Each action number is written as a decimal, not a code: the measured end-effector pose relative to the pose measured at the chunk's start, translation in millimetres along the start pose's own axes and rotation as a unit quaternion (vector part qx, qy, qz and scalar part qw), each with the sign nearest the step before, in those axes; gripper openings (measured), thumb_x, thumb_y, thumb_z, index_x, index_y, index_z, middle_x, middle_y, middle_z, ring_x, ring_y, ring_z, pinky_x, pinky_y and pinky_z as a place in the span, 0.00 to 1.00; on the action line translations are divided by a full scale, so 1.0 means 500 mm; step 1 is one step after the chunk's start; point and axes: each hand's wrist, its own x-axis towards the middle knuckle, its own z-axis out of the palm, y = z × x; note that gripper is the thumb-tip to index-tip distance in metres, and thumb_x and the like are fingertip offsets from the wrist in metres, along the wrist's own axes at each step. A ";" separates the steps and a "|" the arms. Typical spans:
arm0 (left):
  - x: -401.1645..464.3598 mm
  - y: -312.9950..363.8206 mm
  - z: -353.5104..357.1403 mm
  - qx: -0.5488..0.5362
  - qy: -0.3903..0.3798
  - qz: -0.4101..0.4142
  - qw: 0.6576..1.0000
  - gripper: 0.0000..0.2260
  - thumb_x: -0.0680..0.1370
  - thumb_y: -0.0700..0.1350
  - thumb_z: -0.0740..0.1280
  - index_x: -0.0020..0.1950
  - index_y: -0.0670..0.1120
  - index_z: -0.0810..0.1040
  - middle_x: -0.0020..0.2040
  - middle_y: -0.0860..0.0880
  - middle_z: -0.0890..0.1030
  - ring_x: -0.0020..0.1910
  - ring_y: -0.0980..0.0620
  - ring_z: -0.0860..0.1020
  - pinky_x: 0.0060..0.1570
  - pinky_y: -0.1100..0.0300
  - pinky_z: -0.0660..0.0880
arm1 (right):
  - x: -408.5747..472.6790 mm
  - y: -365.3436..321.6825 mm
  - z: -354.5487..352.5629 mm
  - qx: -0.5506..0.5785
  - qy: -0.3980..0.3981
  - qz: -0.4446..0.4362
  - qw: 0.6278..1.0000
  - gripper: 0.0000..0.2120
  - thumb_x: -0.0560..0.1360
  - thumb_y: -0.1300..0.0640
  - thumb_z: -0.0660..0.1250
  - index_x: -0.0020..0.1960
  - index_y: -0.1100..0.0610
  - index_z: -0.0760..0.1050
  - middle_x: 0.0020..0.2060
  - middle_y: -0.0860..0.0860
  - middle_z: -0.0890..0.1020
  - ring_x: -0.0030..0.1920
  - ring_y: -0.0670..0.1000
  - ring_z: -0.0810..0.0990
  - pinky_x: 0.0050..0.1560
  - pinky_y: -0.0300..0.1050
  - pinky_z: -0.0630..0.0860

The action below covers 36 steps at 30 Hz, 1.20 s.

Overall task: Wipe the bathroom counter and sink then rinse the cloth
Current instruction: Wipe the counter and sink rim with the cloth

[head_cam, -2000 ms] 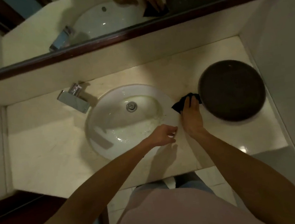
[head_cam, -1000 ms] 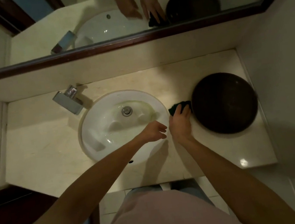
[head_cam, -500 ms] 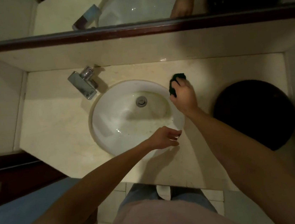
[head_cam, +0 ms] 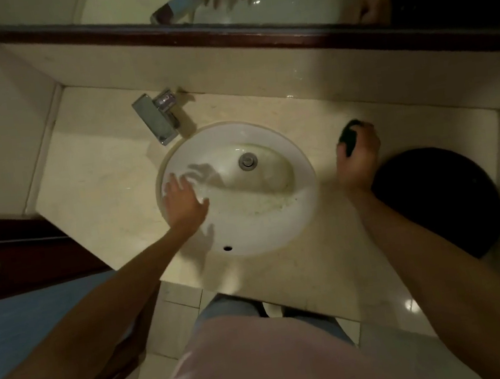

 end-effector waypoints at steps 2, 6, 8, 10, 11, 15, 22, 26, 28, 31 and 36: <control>0.024 -0.048 -0.020 -0.004 0.002 -0.086 0.996 0.45 0.74 0.58 0.72 0.79 0.38 0.52 0.80 0.36 0.53 0.78 0.36 0.55 0.74 0.41 0.60 | -0.002 0.018 0.015 -0.042 -0.016 0.045 0.998 0.26 0.79 0.55 0.64 0.75 0.62 0.68 0.74 0.63 0.70 0.74 0.64 0.68 0.74 0.59 0.67; 0.066 -0.101 -0.021 -0.026 -0.029 -0.104 0.994 0.44 0.76 0.59 0.67 0.80 0.36 0.49 0.80 0.36 0.52 0.78 0.35 0.53 0.74 0.40 0.61 | 0.016 0.004 0.055 -0.063 -0.030 0.068 0.995 0.28 0.80 0.53 0.64 0.77 0.61 0.67 0.77 0.62 0.66 0.77 0.63 0.64 0.76 0.56 0.65; 0.077 -0.094 -0.020 -0.028 -0.035 -0.098 0.994 0.42 0.77 0.58 0.65 0.79 0.34 0.51 0.79 0.34 0.54 0.77 0.34 0.56 0.72 0.40 0.64 | 0.031 -0.013 0.072 -0.049 -0.044 0.036 0.997 0.27 0.79 0.53 0.66 0.76 0.61 0.69 0.76 0.61 0.69 0.76 0.62 0.66 0.75 0.55 0.66; 0.083 -0.085 -0.022 -0.022 -0.039 -0.112 0.993 0.41 0.78 0.59 0.63 0.79 0.33 0.52 0.79 0.33 0.56 0.76 0.34 0.58 0.69 0.40 0.67 | 0.044 -0.029 0.097 -0.055 -0.075 -0.022 0.995 0.26 0.78 0.54 0.67 0.74 0.59 0.71 0.75 0.60 0.71 0.75 0.61 0.68 0.75 0.54 0.67; 0.085 -0.081 -0.025 -0.014 -0.040 -0.114 0.993 0.40 0.79 0.59 0.62 0.78 0.33 0.53 0.78 0.33 0.56 0.75 0.33 0.59 0.68 0.40 0.69 | 0.054 -0.041 0.110 -0.057 -0.089 -0.048 0.993 0.25 0.78 0.54 0.68 0.74 0.58 0.72 0.74 0.59 0.72 0.75 0.61 0.69 0.75 0.53 0.68; 0.095 -0.088 -0.033 0.040 -0.044 -0.084 0.995 0.38 0.79 0.57 0.60 0.77 0.31 0.54 0.76 0.30 0.59 0.72 0.31 0.64 0.64 0.41 0.72 | 0.085 -0.112 0.169 -0.056 -0.153 -0.119 0.979 0.24 0.76 0.55 0.71 0.71 0.57 0.74 0.71 0.58 0.76 0.70 0.61 0.73 0.70 0.54 0.73; 0.107 -0.107 -0.066 0.095 -0.068 -0.023 0.993 0.31 0.77 0.54 0.63 0.72 0.33 0.67 0.67 0.33 0.74 0.61 0.35 0.76 0.57 0.47 0.75 | 0.073 -0.250 0.224 0.024 -0.266 -0.269 0.925 0.21 0.72 0.52 0.67 0.64 0.53 0.80 0.61 0.53 0.83 0.60 0.55 0.82 0.65 0.54 0.77; 0.156 -0.108 -0.133 0.063 -0.057 0.003 0.996 0.20 0.75 0.53 0.65 0.63 0.44 0.77 0.53 0.43 0.82 0.51 0.40 0.81 0.47 0.53 0.76 | 0.054 -0.238 0.188 0.149 -0.140 -0.086 0.975 0.20 0.76 0.57 0.68 0.68 0.54 0.78 0.64 0.53 0.80 0.63 0.53 0.80 0.67 0.52 0.77; 0.179 -0.109 -0.144 0.037 -0.047 0.018 0.998 0.23 0.74 0.50 0.64 0.67 0.43 0.72 0.57 0.41 0.80 0.53 0.38 0.80 0.49 0.50 0.76 | 0.064 -0.202 0.157 0.162 -0.064 -0.031 0.984 0.18 0.78 0.53 0.67 0.68 0.52 0.77 0.64 0.51 0.80 0.61 0.53 0.81 0.64 0.55 0.79; 0.200 -0.104 -0.144 0.001 -0.039 0.044 0.998 0.27 0.74 0.47 0.65 0.71 0.39 0.66 0.64 0.40 0.75 0.59 0.36 0.76 0.53 0.45 0.75 | 0.076 -0.148 0.132 0.115 0.007 0.024 0.993 0.17 0.78 0.52 0.63 0.64 0.57 0.78 0.60 0.55 0.81 0.59 0.55 0.80 0.62 0.57 0.78; 0.200 -0.100 -0.123 -0.014 -0.035 0.067 0.997 0.25 0.72 0.46 0.67 0.67 0.40 0.69 0.59 0.41 0.74 0.55 0.38 0.77 0.48 0.44 0.79 | 0.077 -0.104 0.162 -0.034 -0.020 0.043 0.998 0.29 0.77 0.48 0.61 0.73 0.62 0.70 0.71 0.62 0.73 0.71 0.63 0.72 0.72 0.59 0.70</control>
